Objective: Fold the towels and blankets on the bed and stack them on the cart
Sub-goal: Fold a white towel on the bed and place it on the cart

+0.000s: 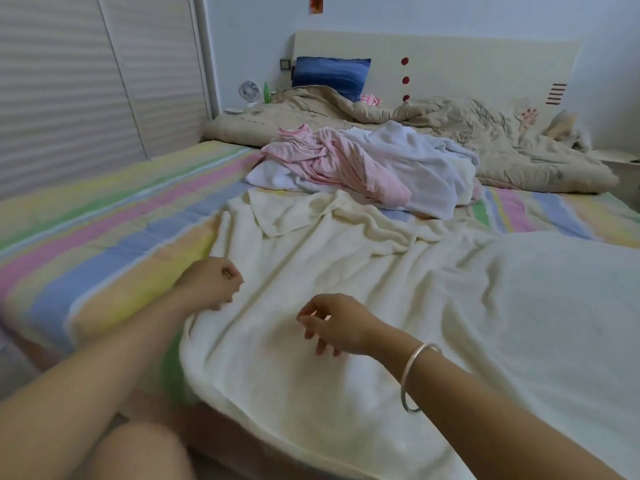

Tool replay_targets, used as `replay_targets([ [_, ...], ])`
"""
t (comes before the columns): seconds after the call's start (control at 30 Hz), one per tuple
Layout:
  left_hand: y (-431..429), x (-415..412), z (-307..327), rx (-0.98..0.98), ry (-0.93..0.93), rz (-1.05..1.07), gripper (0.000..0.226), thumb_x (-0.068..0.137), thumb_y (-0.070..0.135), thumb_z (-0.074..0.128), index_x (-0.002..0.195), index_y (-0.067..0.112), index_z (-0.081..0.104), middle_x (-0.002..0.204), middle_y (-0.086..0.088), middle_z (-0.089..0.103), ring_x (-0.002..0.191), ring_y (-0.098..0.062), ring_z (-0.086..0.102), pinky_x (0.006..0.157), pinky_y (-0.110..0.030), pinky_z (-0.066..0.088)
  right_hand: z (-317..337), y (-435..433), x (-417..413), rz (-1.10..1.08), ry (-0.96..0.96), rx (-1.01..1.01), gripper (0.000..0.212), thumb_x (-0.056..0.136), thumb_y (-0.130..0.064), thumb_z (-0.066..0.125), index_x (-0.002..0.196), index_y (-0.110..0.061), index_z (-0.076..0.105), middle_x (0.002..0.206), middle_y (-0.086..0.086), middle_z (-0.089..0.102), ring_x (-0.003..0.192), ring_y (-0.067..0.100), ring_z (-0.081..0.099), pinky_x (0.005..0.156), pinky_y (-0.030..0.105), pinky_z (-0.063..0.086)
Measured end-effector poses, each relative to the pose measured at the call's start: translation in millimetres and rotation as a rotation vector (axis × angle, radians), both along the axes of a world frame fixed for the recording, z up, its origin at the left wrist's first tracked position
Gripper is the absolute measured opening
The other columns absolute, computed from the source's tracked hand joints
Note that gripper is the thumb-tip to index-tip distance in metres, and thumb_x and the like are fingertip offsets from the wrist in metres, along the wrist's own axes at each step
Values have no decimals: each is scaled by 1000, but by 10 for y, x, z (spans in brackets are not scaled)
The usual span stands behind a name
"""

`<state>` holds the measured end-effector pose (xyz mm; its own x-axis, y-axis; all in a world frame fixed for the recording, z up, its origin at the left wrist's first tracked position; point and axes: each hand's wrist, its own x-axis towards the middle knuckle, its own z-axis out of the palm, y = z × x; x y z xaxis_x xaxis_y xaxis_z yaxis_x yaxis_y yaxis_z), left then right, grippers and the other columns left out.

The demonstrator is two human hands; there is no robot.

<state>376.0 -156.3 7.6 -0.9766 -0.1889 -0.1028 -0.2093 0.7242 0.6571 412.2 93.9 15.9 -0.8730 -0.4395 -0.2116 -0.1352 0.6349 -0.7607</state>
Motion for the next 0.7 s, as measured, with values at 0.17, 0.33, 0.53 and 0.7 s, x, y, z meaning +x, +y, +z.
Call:
replay_targets([
  [0.17,-300,-768,-180,-294,140,139,30,90,25,54,120,23,54,121,1,59,107,-25,58,86,-38,51,-131,-366,-821,-176,205,78,18,90,-24,52,100,-29,66,95,-11,66,81,13,65,73,33,57],
  [0.33,-524,-1528,-299,-213,129,229,42,98,18,43,139,11,38,136,-13,50,119,-35,51,88,-42,45,-194,-919,-1634,-252,336,185,27,89,-20,47,108,-32,62,100,-15,60,93,13,59,79,28,49],
  [0.53,-927,-2136,-458,-472,17,101,29,91,22,46,119,17,51,117,-12,56,113,-36,45,78,-39,41,-344,-1553,-2268,-185,292,293,56,87,-21,53,140,-21,33,115,4,61,104,27,59,87,37,50],
  [0.7,-1108,-2445,-506,-202,-10,-54,15,79,35,46,82,21,51,89,-2,58,96,-29,51,75,-33,39,-413,-1811,-2464,-213,304,449,46,88,-29,52,130,-12,43,116,9,59,107,32,57,80,33,43],
])
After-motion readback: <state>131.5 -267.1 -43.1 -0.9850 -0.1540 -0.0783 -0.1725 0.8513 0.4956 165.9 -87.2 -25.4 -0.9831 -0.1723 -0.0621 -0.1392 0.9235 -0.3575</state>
